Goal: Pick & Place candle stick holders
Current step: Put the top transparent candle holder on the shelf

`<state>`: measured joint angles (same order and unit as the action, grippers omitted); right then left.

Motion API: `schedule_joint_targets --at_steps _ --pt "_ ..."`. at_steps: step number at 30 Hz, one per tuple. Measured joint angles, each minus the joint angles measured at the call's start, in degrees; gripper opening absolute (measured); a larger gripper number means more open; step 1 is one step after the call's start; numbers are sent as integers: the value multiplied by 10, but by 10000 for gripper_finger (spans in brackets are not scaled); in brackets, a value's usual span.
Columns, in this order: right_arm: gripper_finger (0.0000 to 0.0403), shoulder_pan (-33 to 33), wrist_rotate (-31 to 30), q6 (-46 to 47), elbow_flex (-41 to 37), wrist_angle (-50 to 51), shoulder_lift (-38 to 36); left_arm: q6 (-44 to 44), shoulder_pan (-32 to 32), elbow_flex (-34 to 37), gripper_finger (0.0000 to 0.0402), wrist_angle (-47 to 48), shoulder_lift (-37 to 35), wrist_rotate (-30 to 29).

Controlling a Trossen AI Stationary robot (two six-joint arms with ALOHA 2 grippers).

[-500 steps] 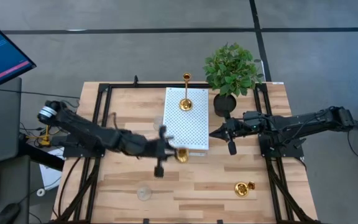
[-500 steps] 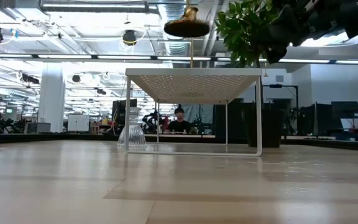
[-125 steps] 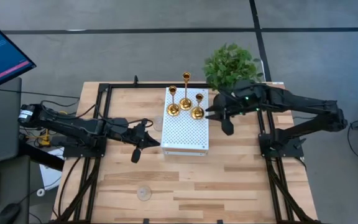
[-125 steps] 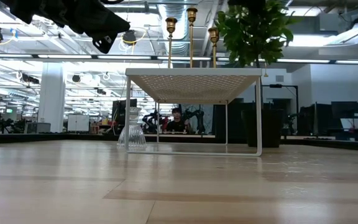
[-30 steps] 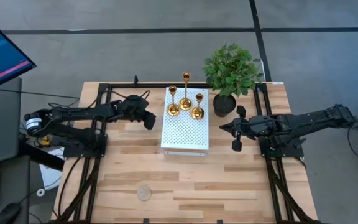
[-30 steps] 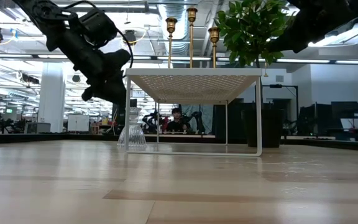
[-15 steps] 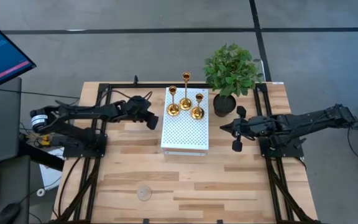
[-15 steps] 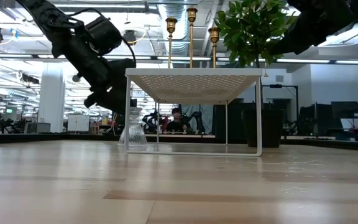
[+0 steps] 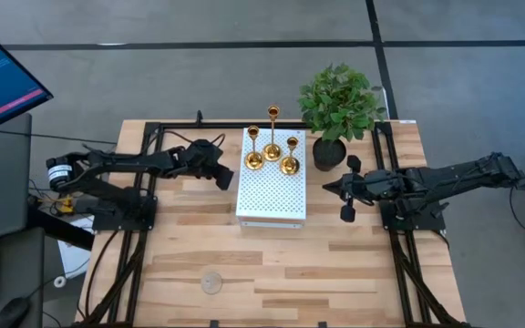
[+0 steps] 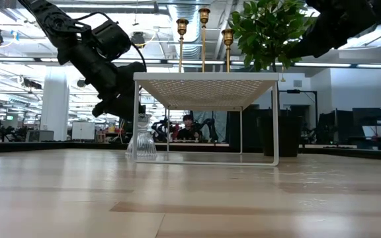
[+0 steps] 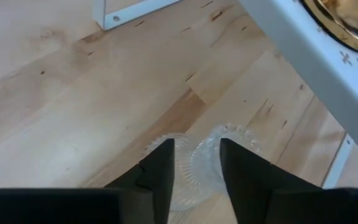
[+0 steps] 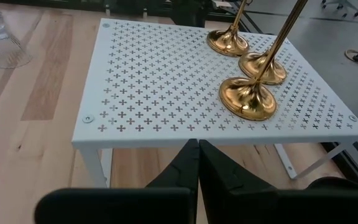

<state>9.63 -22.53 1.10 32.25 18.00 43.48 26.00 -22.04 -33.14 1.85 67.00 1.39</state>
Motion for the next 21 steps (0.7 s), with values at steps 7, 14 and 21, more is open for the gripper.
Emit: schedule_joint_targets --at_steps 7,14,21 --pt "0 0 0 0 0 0 0 -2 0 0 43 3 0 6" --pt "0 0 0 4 0 7 0 -12 0 0 23 48 -15 33" --pt "0 0 0 4 0 12 0 -16 4 4 18 159 -104 -1"
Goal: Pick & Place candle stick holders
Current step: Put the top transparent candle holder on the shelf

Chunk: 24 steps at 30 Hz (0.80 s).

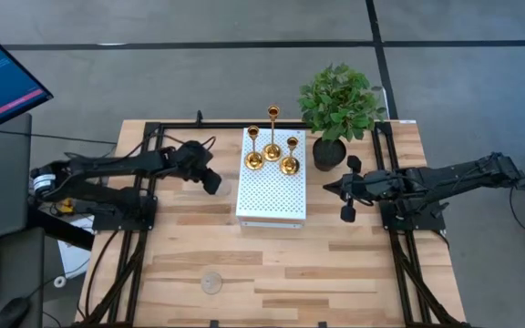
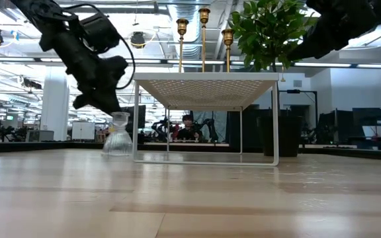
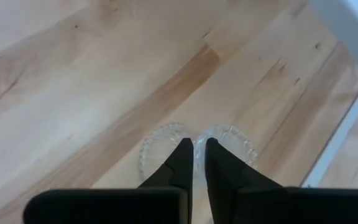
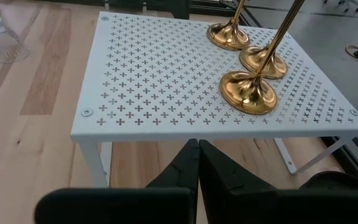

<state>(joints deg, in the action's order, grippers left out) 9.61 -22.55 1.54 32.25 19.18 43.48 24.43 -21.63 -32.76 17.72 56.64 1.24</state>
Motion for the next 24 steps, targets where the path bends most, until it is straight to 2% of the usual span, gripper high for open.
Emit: schedule_joint_targets --at_steps 7,15,21,24 --pt "0 0 0 0 0 0 0 18 4 1 10 55 -115 -11" --pt "0 0 0 0 0 0 0 57 27 -4 10 115 -169 -27" --pt "0 0 0 0 0 0 0 59 41 -81 10 251 -167 -102" --pt "0 0 0 0 0 0 0 59 53 -127 10 267 -168 -112"
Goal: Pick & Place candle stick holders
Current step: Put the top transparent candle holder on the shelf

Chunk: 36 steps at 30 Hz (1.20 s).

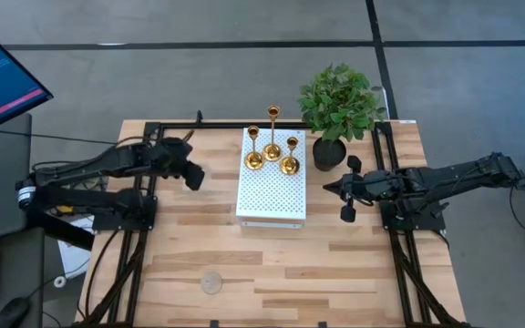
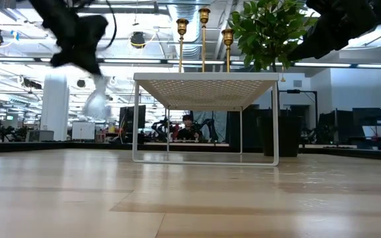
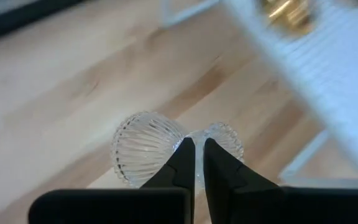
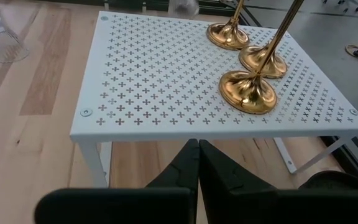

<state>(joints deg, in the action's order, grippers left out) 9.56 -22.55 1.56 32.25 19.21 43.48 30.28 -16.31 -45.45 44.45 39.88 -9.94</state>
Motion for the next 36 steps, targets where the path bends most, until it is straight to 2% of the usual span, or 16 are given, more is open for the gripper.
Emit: schedule_joint_targets --at_steps 10,17,23,28,36 --pt "0 0 0 0 0 0 0 -16 63 -158 10 1 54 1" --pt "0 0 0 0 0 1 0 -13 113 -219 10 -4 159 22" --pt "0 0 0 0 0 1 0 -33 144 -268 10 -61 242 54" --pt "0 0 0 0 0 5 0 -30 151 -281 10 -97 270 106" --pt "0 0 0 0 0 5 0 -29 151 -281 10 -96 297 110"
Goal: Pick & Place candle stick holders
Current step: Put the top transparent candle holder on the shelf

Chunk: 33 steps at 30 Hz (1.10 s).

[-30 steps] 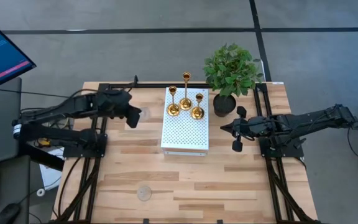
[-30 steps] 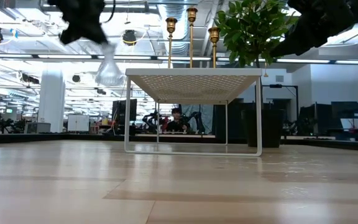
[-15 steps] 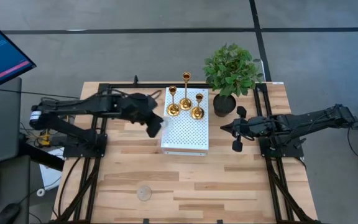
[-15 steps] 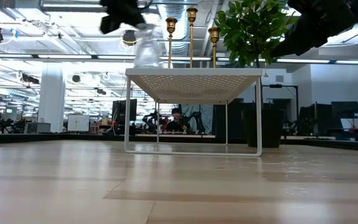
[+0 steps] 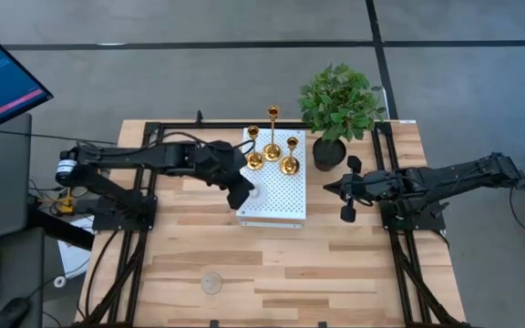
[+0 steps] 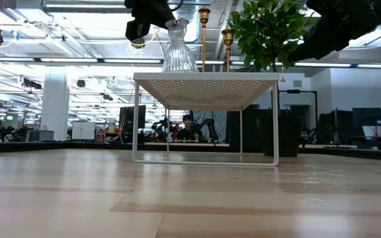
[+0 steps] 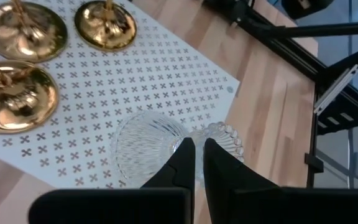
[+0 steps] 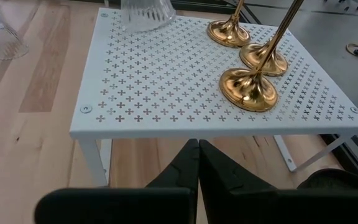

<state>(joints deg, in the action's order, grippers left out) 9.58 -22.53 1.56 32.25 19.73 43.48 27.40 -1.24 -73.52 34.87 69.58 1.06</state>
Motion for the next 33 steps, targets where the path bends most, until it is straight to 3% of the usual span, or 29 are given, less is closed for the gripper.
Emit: schedule_joint_targets --at_steps 21,33 --pt "0 0 1 0 0 0 0 -1 0 19 11 -17 2 -8" --pt "0 0 1 0 0 0 0 -11 0 21 72 -17 3 -60"
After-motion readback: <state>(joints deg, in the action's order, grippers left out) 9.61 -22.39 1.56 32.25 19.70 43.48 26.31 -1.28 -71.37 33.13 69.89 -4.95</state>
